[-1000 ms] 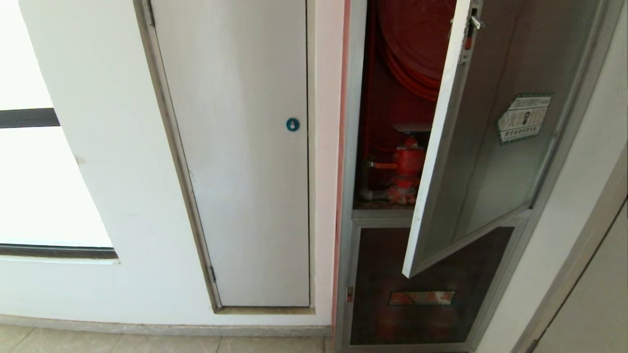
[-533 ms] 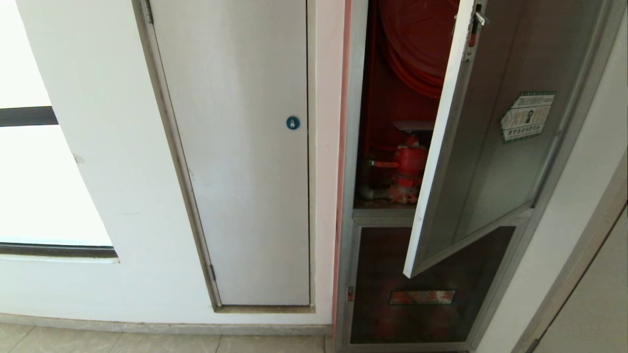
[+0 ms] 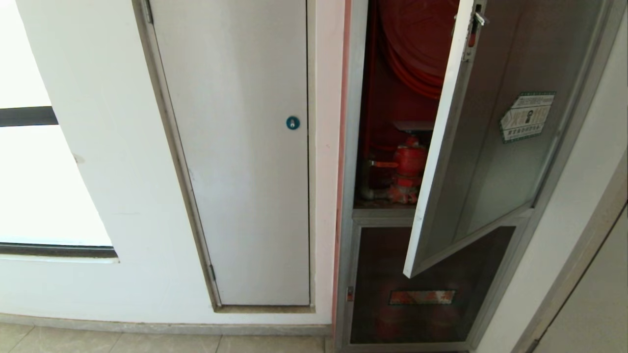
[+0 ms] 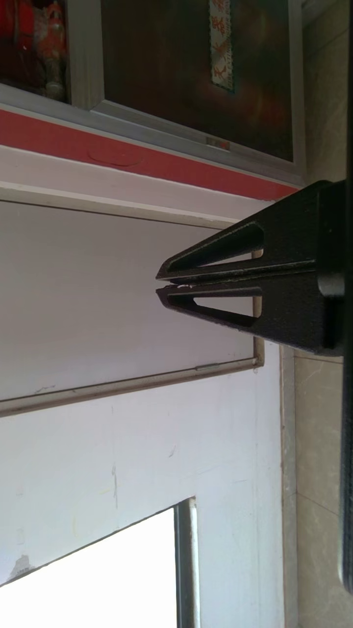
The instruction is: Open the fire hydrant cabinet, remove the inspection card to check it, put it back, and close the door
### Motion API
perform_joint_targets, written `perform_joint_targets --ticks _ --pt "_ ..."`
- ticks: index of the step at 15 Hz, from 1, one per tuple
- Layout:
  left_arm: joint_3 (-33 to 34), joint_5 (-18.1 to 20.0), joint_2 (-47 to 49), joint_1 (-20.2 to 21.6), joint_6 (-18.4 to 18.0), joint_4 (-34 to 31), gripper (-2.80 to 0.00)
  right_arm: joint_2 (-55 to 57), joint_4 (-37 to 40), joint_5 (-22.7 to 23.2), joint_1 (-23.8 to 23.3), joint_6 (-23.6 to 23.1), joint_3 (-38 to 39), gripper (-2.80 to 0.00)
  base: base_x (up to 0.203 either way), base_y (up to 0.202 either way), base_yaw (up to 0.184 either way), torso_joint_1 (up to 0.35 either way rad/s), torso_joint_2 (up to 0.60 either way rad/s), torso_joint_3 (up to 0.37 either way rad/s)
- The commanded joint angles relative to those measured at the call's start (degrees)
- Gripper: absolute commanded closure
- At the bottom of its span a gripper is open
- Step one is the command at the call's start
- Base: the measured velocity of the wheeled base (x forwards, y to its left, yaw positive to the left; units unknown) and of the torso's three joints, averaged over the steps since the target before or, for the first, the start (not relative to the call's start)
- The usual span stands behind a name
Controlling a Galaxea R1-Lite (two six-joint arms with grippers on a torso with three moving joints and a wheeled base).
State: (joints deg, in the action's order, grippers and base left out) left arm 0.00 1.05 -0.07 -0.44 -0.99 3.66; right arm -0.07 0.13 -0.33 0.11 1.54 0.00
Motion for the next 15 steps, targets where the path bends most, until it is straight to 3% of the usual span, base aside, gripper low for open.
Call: perform_joint_targets --ticks 1,6,10,15 --pt "1.3 0.0 0.1 0.0 0.0 0.0 0.00 0.1 0.0 0.1 0.0 -0.3 0.0 0.00 0.000 0.000 0.000 0.000 0.00 0.000" --pt "1.3 0.0 0.1 0.0 0.0 0.0 0.00 0.1 0.3 0.0 0.1 -0.3 -0.8 0.00 0.000 0.000 0.000 0.000 0.00 0.000" --pt "1.3 0.0 0.1 0.0 0.0 0.0 0.00 8.3 2.0 0.7 0.1 2.0 -12.4 0.00 0.000 0.000 0.000 0.000 0.00 0.000" --pt "1.3 0.0 0.1 0.0 0.0 0.0 0.00 29.1 2.5 10.5 0.2 2.8 -26.3 0.00 0.000 0.000 0.000 0.000 0.00 0.000"
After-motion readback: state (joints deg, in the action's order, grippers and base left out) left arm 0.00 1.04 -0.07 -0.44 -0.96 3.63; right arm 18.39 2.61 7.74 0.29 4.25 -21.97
